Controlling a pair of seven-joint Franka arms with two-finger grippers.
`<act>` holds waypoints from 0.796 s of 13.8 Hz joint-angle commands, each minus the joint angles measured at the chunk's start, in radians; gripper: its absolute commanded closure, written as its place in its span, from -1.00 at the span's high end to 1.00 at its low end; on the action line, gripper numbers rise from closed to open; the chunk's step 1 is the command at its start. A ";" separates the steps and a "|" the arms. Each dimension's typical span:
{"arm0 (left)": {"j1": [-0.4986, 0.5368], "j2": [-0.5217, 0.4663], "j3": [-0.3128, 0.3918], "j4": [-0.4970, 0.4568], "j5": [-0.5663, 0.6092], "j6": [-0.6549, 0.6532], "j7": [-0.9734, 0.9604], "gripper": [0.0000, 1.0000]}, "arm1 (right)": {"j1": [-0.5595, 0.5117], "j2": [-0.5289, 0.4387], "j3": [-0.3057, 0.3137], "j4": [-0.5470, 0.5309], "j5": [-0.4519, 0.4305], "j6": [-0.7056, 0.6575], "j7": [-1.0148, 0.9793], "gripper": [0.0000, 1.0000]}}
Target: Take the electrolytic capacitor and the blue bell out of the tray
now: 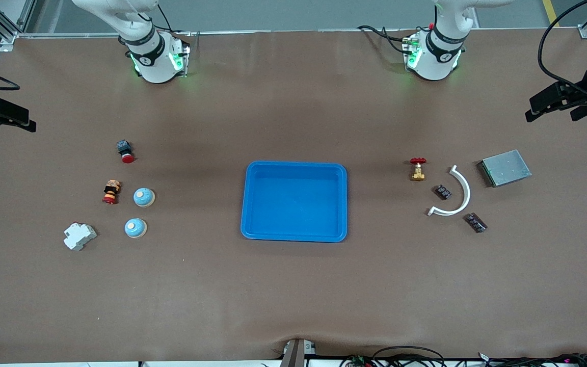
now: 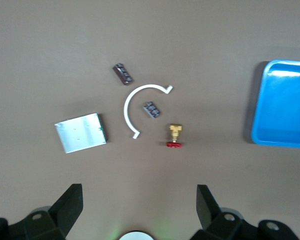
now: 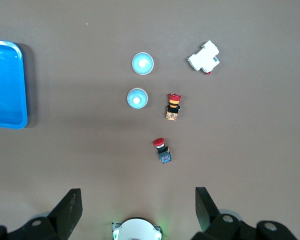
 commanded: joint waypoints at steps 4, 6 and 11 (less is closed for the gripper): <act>0.029 -0.047 -0.053 -0.023 0.049 -0.002 -0.029 1.00 | 0.073 -0.009 -0.070 0.005 -0.009 -0.004 0.001 1.00; 0.030 -0.030 -0.048 0.023 0.058 -0.002 -0.006 1.00 | 0.077 -0.009 -0.069 0.005 -0.008 -0.004 0.001 1.00; 0.033 -0.015 -0.047 0.058 0.041 -0.002 -0.004 1.00 | 0.067 -0.009 -0.061 0.005 -0.009 0.005 0.001 1.00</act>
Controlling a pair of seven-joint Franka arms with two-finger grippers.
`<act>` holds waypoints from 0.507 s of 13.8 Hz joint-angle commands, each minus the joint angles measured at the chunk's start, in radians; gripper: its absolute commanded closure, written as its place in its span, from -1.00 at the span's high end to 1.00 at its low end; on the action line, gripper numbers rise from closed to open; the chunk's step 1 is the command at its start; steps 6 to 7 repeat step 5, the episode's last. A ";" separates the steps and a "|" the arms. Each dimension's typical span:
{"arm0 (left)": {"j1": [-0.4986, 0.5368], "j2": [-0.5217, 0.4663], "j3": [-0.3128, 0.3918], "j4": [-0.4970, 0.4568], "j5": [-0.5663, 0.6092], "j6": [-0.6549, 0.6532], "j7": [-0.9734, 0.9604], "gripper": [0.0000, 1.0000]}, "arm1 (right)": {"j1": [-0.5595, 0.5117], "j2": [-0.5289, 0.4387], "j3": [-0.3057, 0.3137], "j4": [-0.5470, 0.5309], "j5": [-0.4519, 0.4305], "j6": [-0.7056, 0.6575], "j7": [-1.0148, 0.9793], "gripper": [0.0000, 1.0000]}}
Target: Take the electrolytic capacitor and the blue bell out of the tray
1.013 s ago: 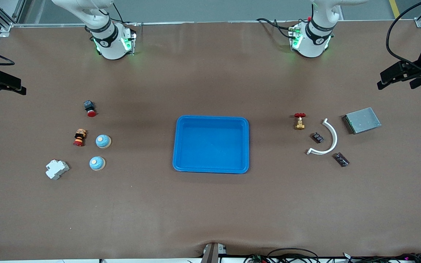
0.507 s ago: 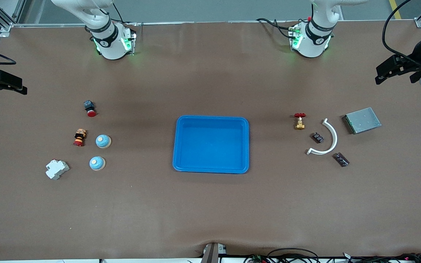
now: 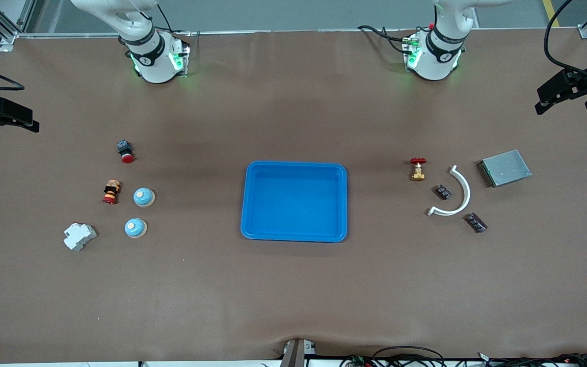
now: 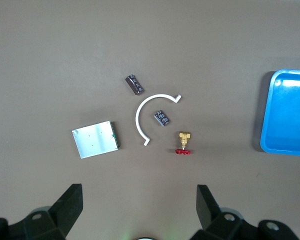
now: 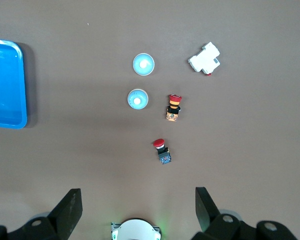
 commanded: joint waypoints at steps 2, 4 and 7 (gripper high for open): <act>0.012 0.028 -0.007 0.037 0.007 -0.002 0.013 1.00 | -0.001 -0.006 -0.004 0.005 -0.004 0.033 -0.001 1.00; 0.012 0.031 -0.007 0.035 0.007 -0.002 0.010 1.00 | -0.013 -0.009 0.010 0.005 -0.004 0.036 0.001 1.00; 0.012 0.034 -0.007 0.035 0.007 -0.002 0.012 1.00 | -0.015 -0.011 0.012 0.005 -0.002 0.036 0.001 1.00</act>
